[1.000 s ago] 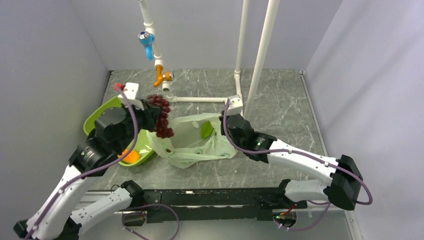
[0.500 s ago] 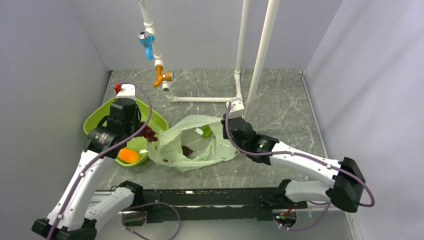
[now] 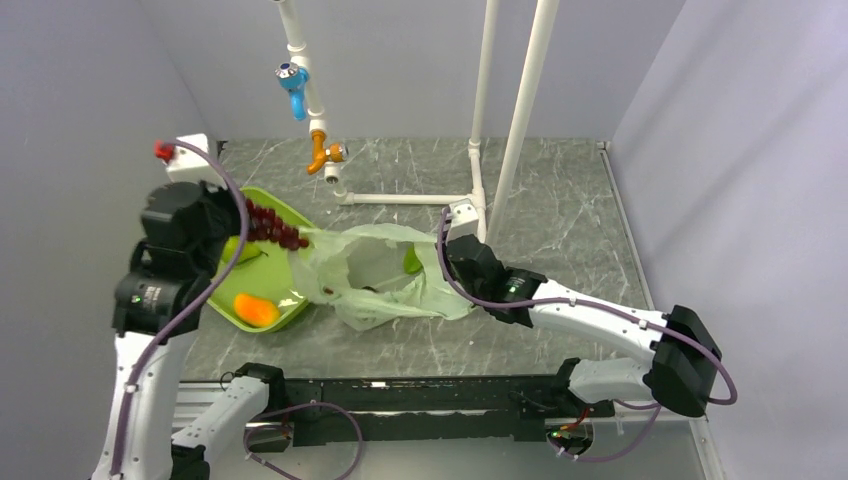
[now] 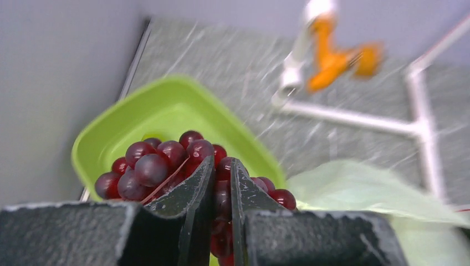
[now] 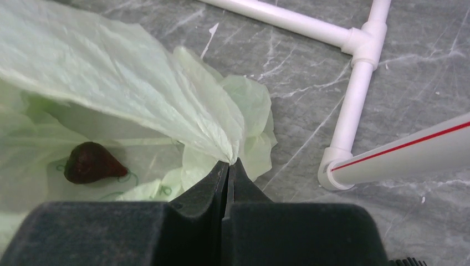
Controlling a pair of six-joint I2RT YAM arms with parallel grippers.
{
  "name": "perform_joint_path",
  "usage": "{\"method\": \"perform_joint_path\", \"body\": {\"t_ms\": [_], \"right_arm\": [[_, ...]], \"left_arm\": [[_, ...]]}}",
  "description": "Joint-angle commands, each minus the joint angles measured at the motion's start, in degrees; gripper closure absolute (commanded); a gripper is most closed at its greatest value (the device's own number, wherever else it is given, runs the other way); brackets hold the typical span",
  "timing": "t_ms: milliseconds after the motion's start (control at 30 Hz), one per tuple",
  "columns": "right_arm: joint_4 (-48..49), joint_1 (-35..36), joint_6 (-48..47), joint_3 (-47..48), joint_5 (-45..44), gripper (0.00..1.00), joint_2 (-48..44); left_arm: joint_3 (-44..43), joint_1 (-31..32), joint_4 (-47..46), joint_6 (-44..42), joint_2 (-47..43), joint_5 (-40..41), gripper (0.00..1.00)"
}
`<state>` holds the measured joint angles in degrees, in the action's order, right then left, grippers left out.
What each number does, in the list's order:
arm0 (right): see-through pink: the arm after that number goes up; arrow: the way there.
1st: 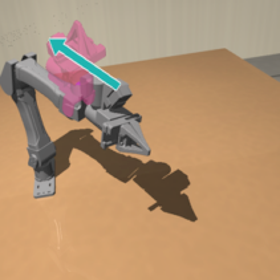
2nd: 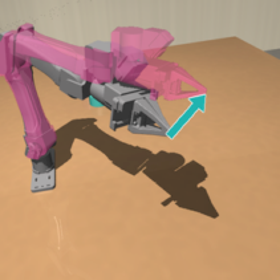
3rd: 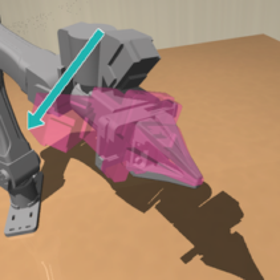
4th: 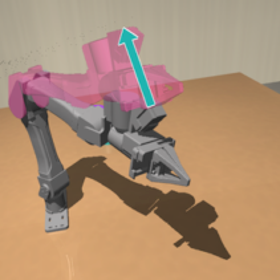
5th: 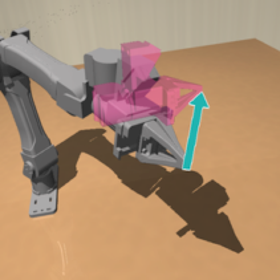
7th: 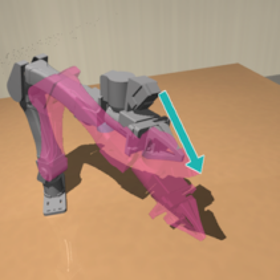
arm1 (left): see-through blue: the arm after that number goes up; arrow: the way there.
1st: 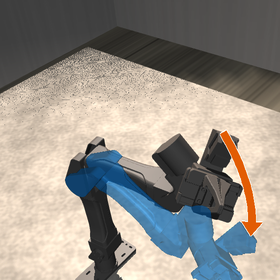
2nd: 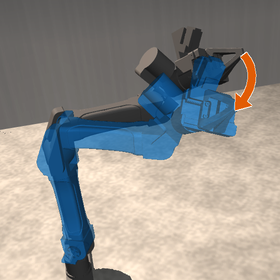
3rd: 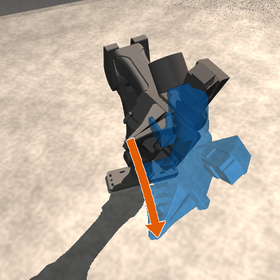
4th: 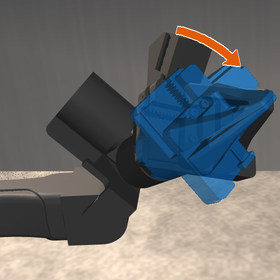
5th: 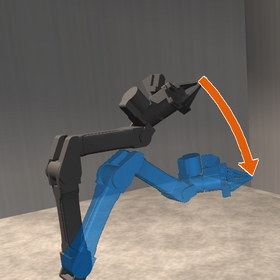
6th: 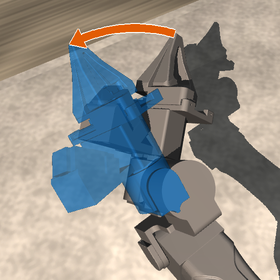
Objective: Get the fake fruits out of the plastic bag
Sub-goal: Place the fake fruit in the bin.
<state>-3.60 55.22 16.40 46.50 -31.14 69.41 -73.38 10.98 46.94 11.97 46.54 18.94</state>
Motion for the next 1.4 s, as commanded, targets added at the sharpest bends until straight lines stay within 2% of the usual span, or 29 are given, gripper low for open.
{"method": "perform_joint_path", "body": {"t_ms": [0, 133, 367, 433, 567, 833, 867, 967, 1100, 1233, 1367], "right_arm": [[2.04, -0.27, -0.23, 2.92, 0.81, 1.00, 1.40], [1.17, -0.26, 0.35, 3.32, 0.95, 1.00, 0.22], [-0.09, -0.28, 0.72, 2.55, 0.67, 1.00, -0.89], [-0.60, -0.29, 0.29, 2.65, 1.43, 1.00, -1.54], [-0.73, -0.26, -0.59, 3.06, 4.25, 1.00, -3.03], [-4.86, -0.20, -1.87, 5.19, 11.63, 1.00, -2.52], [-5.65, -0.20, -1.68, 5.48, 12.12, 1.00, -2.40], [-8.20, -0.23, -1.51, 5.70, 12.21, 0.99, -2.49], [-9.66, -0.12, -3.10, 5.62, 12.28, 0.88, -3.18], [-11.61, -0.19, -4.31, 7.30, 11.98, 0.64, -3.27], [-14.43, -0.13, -5.04, 9.38, 11.70, 0.36, -3.01]], "left_arm": [[-12.75, -0.46, -0.87, 2.41, 3.18, -9.79, 1.00], [-12.58, -0.52, 0.20, 0.29, 3.85, -4.35, 1.00], [-8.11, -0.79, -3.11, 0.08, 2.29, -1.64, 1.00], [-4.27, -0.87, -4.50, 0.81, 1.75, 0.50, 1.00], [7.92, -1.51, -14.27, 0.58, -0.61, 2.24, 1.00], [21.02, -5.36, -16.34, 4.50, 4.04, 7.37, 1.00], [21.69, -5.81, -16.15, 4.81, 4.66, 7.12, 0.97], [22.92, -6.55, -14.68, 6.07, 6.20, 7.66, 0.75], [23.91, -6.91, -12.66, 7.63, 6.08, 9.68, 0.50], [24.20, -7.02, -12.03, 8.11, 3.74, 7.83, 0.27], [21.47, -6.98, -8.06, 7.58, 1.42, 2.78, 0.17]]}}
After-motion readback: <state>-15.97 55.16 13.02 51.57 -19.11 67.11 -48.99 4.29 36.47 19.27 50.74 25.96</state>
